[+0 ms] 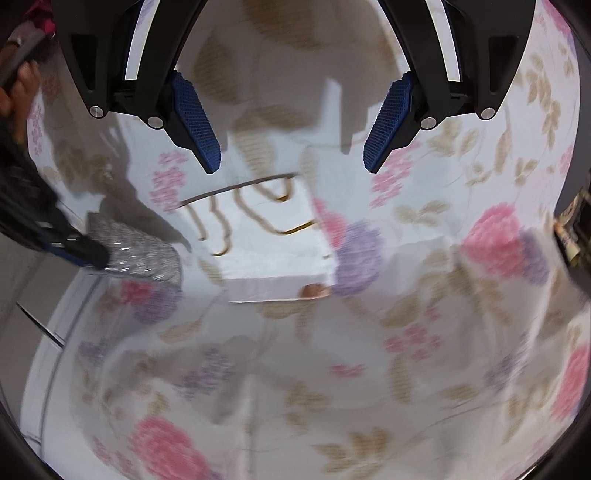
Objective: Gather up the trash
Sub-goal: 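Grasp the silver scouring pad with the right gripper while the left gripper reaches the tissue packet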
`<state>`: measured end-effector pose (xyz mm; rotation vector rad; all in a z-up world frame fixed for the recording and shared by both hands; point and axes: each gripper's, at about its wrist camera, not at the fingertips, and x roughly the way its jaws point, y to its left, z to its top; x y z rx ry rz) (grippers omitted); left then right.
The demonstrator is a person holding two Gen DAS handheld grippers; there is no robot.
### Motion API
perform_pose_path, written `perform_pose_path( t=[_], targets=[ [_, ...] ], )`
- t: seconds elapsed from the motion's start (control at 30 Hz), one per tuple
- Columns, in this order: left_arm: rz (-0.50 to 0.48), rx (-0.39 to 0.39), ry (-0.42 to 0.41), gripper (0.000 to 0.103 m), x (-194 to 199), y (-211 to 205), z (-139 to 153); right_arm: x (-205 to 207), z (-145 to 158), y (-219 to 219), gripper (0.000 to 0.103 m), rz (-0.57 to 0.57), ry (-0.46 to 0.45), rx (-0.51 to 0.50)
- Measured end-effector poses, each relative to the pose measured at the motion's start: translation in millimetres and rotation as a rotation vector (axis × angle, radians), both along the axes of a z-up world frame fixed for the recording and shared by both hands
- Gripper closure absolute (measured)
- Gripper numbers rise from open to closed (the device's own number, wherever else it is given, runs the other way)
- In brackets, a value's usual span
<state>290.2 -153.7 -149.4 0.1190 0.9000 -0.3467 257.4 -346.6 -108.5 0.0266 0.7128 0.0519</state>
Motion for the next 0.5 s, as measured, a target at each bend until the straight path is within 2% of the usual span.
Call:
perform_pose_path(
  t=[0.17,0.37,0.43,0.5],
  targets=[
    [-0.012,0.038,0.027,0.017,16.0,-28.5,-14.0,-29.7,20.0,-24.9,0.098,-0.058,-0.071,0.07],
    [0.08,-0.05,0.076,0.018,48.2,-27.3,-27.1,-48.2,23.8,-30.4,0.098,-0.048,-0.092,0.098],
    [0.066,-0.016,0.063,0.019,50.8,-32.5,-31.7,-51.0,23.0,-30.5,0.098,-0.043,-0.09,0.106],
    [0.027,0.086,0.032,0.019,46.7,-47.6,-38.2,-52.3,21.7,-31.3,0.098,-0.041,-0.09,0.115]
  ],
)
